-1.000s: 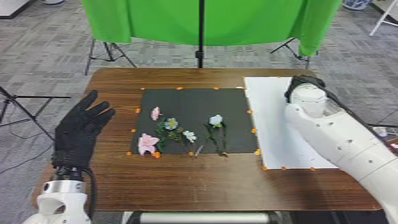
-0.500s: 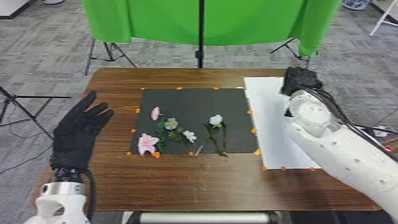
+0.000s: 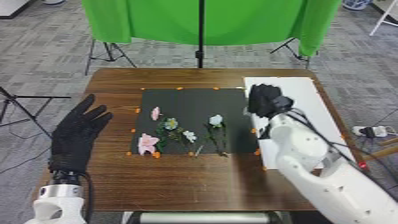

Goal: Arrange flowers

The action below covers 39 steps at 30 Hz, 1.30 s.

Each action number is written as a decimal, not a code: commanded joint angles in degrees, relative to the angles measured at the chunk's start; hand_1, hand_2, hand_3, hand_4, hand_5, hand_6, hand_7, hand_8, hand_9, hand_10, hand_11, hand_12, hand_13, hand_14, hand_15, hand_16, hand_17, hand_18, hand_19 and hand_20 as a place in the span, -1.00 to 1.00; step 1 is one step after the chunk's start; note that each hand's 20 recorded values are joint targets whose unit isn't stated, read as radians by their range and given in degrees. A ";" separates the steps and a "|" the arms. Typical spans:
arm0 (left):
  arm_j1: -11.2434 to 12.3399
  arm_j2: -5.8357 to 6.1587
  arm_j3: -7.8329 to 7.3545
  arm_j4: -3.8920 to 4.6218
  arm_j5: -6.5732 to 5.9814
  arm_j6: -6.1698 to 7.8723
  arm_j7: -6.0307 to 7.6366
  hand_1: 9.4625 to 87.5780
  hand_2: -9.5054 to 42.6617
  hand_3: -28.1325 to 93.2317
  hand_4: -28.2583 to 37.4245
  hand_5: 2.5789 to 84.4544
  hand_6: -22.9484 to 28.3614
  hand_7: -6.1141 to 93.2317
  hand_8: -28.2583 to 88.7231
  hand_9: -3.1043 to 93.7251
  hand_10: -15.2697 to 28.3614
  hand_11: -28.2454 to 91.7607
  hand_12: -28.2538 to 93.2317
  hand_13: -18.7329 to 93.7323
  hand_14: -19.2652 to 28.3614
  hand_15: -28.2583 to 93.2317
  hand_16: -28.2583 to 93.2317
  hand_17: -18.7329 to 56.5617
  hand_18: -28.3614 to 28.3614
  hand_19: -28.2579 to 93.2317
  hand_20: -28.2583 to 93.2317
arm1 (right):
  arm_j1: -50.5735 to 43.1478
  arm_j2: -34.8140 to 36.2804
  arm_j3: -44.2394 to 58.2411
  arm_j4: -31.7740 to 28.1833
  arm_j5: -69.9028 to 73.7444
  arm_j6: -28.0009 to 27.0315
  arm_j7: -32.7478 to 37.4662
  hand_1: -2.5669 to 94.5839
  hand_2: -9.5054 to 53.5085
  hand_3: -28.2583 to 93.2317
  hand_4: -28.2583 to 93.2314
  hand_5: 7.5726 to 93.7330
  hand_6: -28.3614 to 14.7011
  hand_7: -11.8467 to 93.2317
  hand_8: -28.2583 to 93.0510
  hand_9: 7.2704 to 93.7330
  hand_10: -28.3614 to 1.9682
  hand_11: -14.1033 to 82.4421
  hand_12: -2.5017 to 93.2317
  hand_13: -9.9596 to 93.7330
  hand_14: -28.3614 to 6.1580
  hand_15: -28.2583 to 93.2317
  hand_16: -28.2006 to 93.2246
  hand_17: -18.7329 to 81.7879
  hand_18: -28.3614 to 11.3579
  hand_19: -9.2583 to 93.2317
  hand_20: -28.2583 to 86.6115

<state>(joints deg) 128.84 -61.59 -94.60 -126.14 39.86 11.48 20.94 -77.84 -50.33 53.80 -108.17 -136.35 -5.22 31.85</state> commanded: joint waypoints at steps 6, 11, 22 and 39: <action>0.22 -1.33 -0.25 0.42 0.81 -1.08 -2.37 -0.56 -0.26 0.68 -0.77 -0.20 0.25 -0.63 -0.67 -0.25 0.60 -0.09 -0.33 -0.27 0.83 0.27 -0.64 -0.80 0.70 0.17 -0.22 | -5.36 -2.09 -2.28 -1.97 -3.12 -2.06 -2.44 0.15 -1.00 0.62 -1.00 0.84 0.44 -0.55 -0.53 0.99 0.45 -0.33 -0.35 0.62 0.28 0.70 -0.22 0.03 -0.60 1.00 0.51; 0.17 -1.04 0.06 0.43 0.66 -0.82 -1.82 -0.56 -0.27 0.68 -0.76 -0.20 0.25 -0.63 -0.67 -0.25 0.60 -0.09 -0.33 -0.27 0.83 0.27 -0.64 -0.80 0.70 0.17 -0.22 | -5.49 -1.31 -3.00 -2.23 -6.61 -0.21 -2.83 -0.07 -1.00 0.70 -1.00 0.55 0.38 -0.54 -0.69 0.76 0.25 -0.11 -0.51 0.55 0.19 0.75 -0.25 0.00 -0.60 1.00 0.54; 1.12 -0.74 0.62 0.33 0.03 -0.09 -0.39 -0.56 -0.26 0.68 -0.76 -0.20 0.25 -0.63 -0.67 -0.25 0.60 -0.09 -0.33 -0.27 0.83 0.27 -0.64 -0.80 0.70 0.17 -0.22 | -4.15 0.80 -2.41 -4.57 -5.60 1.05 -0.61 -0.23 -1.00 0.64 -1.00 0.31 0.20 -0.57 -0.72 0.53 0.00 0.15 -0.55 0.45 -0.01 0.84 -0.26 0.00 -0.66 1.00 0.61; -0.04 -2.22 1.44 2.37 -0.66 -0.45 -0.81 -0.58 -0.27 0.68 -0.80 -0.20 0.24 -0.63 -0.67 -0.26 0.60 -0.09 -0.33 -0.27 0.83 0.27 -0.64 -0.80 0.71 0.18 -0.20 | -13.74 -3.58 17.14 -14.67 21.08 2.10 -0.65 -0.33 -1.00 0.63 -1.00 0.16 0.15 -0.59 -0.71 0.31 -0.25 0.22 -0.58 0.28 -0.20 0.91 -0.29 -0.15 -0.62 1.00 0.58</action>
<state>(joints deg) 128.32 -62.94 -93.71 -124.96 39.81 11.19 20.49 -85.83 -52.16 61.85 -119.56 -126.76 -5.54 30.83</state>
